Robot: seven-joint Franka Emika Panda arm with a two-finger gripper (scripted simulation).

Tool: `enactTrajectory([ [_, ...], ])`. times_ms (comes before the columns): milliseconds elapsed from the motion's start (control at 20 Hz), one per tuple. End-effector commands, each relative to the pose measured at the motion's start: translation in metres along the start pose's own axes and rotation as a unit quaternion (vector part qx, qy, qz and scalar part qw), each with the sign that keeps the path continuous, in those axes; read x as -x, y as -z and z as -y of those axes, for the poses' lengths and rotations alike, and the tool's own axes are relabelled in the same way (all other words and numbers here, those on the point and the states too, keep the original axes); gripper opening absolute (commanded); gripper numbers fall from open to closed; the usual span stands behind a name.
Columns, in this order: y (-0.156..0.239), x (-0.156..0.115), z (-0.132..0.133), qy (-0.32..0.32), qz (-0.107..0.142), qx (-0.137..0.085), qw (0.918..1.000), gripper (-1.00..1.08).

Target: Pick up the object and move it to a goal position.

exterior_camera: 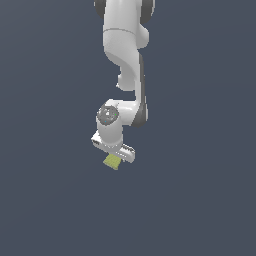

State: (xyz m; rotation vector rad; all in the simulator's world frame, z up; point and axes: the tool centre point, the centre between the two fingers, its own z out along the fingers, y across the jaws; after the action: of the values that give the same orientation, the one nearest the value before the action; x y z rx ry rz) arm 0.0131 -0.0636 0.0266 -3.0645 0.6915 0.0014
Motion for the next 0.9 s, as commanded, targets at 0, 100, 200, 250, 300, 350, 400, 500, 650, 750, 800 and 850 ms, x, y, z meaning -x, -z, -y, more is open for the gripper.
enactTrajectory([
  [0,-0.0104,0.0,-0.0001,-0.001,0.0,0.0,1.0,1.0],
  [100,-0.0149,-0.0004,0.0003,-0.001,0.0,0.0,1.0,1.0],
  [200,-0.0166,-0.0011,0.0002,-0.001,0.0,0.0,1.0,1.0],
  [250,-0.0167,-0.0012,0.0002,-0.001,0.0,0.0,1.0,1.0],
  [300,-0.0167,-0.0012,0.0002,-0.001,0.0,0.0,1.0,-1.0],
  [350,-0.0167,-0.0012,0.0002,-0.001,0.0,0.0,1.0,-1.0],
  [400,-0.0167,-0.0012,0.0002,-0.001,0.0,0.0,1.0,-1.0],
  [500,-0.0167,-0.0012,0.0002,-0.001,0.0,0.0,1.0,-1.0],
  [650,-0.0167,-0.0012,0.0002,-0.001,0.0,0.0,1.0,-1.0],
  [750,-0.0167,-0.0012,0.0002,-0.001,0.0,0.0,1.0,-1.0],
  [800,-0.0158,-0.0013,0.0009,-0.001,-0.001,-0.001,1.0,-1.0],
  [850,-0.0155,-0.0012,0.001,-0.001,-0.001,-0.001,1.0,-1.0],
])
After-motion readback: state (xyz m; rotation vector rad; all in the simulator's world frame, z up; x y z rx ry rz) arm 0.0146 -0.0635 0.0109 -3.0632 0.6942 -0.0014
